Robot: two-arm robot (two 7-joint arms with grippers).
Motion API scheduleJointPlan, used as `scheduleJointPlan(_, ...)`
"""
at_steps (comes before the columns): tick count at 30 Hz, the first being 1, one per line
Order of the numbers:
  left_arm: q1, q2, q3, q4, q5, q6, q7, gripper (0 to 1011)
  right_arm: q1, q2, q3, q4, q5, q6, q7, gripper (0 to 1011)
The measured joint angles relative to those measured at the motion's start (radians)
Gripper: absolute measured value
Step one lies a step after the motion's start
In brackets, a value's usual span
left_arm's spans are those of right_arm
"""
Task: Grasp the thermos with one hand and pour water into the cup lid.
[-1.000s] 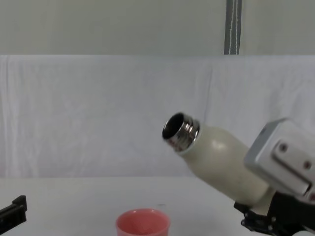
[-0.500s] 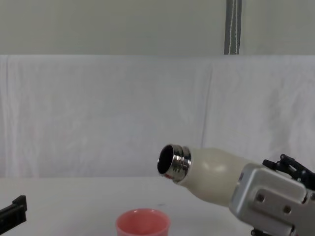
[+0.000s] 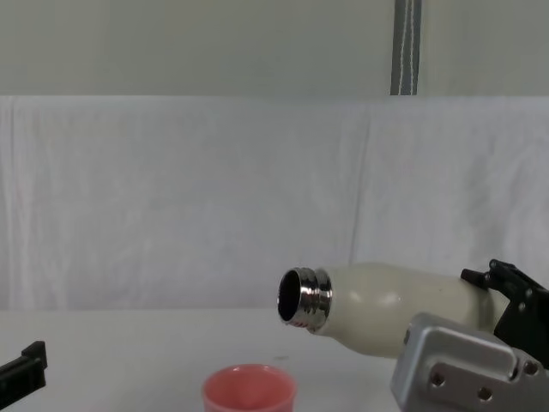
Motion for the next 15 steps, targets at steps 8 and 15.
scheduleJointPlan(8, 0.0, 0.0, 0.0, 0.0, 0.0, 0.0, 0.0, 1001, 0.01, 0.003, -0.009, 0.005, -0.03, 0.011, -0.005, 947)
scheduleJointPlan(15, 0.0, 0.0, 0.0, 0.0, 0.0, 0.0, 0.0, 1001, 0.021, 0.005, -0.015, 0.01, -0.045, 0.014, -0.007, 948)
